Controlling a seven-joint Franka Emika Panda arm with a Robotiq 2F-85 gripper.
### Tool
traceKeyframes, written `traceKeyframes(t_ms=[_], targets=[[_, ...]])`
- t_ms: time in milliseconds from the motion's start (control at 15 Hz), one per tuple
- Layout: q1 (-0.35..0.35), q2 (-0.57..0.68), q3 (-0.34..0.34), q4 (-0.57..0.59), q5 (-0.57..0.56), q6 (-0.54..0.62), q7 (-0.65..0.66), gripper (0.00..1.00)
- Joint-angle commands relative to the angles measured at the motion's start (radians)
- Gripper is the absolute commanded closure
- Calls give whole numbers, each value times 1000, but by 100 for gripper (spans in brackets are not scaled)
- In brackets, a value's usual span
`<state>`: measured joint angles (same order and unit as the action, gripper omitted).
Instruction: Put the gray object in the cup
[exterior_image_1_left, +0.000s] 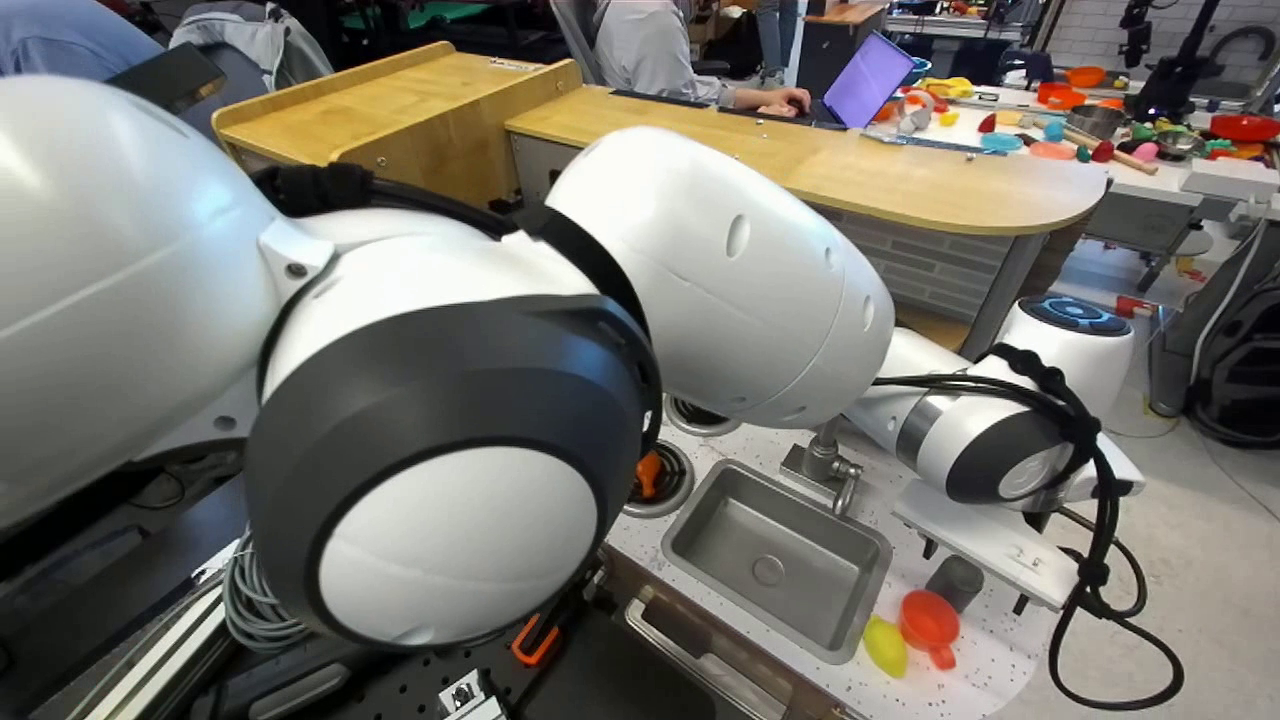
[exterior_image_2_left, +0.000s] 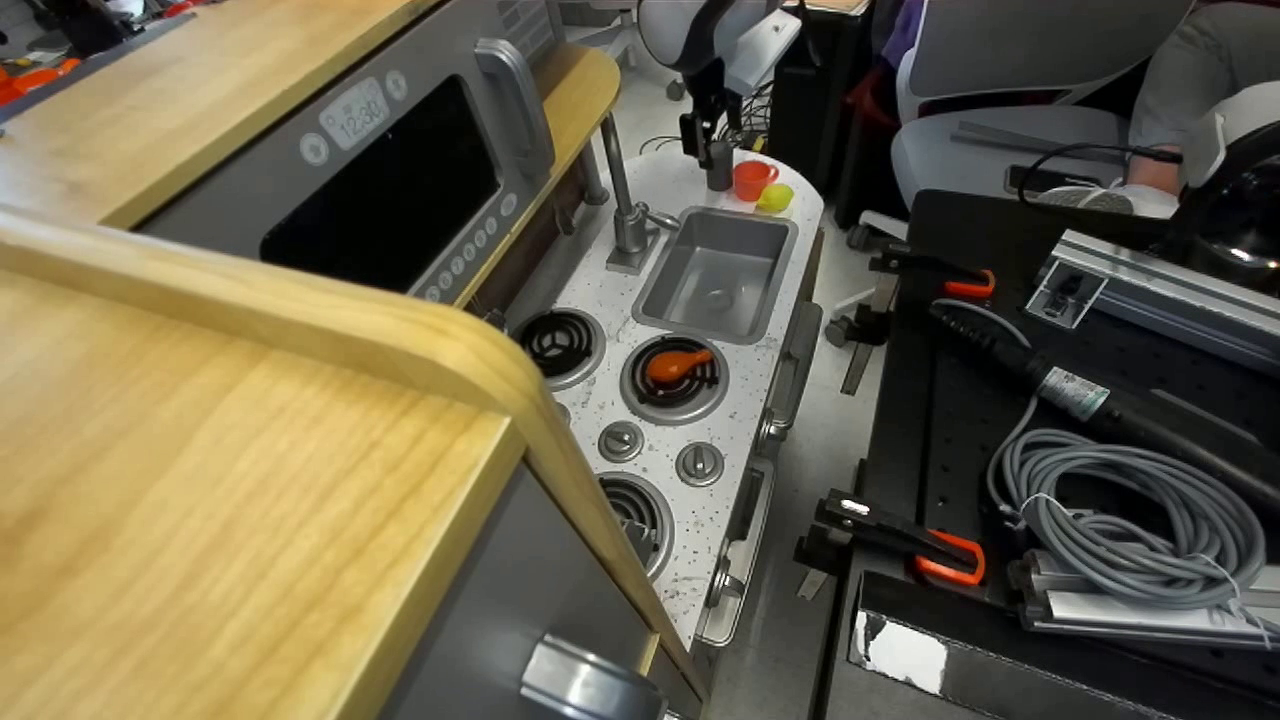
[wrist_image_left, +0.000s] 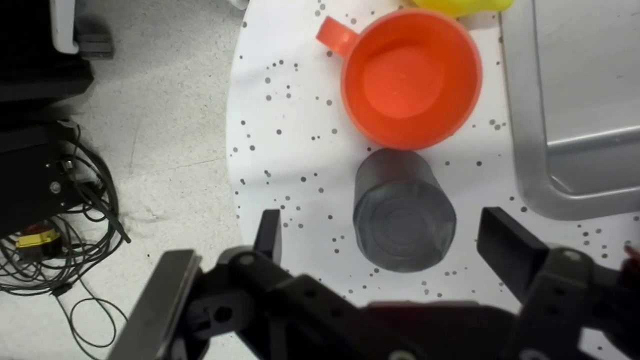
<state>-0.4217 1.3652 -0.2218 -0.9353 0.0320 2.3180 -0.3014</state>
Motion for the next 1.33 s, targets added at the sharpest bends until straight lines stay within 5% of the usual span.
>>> traceKeyframes(t_ms=[0, 67, 533, 867, 1267], targets=[[-23, 63, 23, 102, -45, -30, 11, 25], [-25, 70, 25, 110, -45, -33, 10, 26], [-6, 75, -2, 121, -23, -24, -28, 81], [-4, -14, -3, 50, -19, -15, -88, 88], [-11, -214, 24, -190, 9, -3, -196, 88]])
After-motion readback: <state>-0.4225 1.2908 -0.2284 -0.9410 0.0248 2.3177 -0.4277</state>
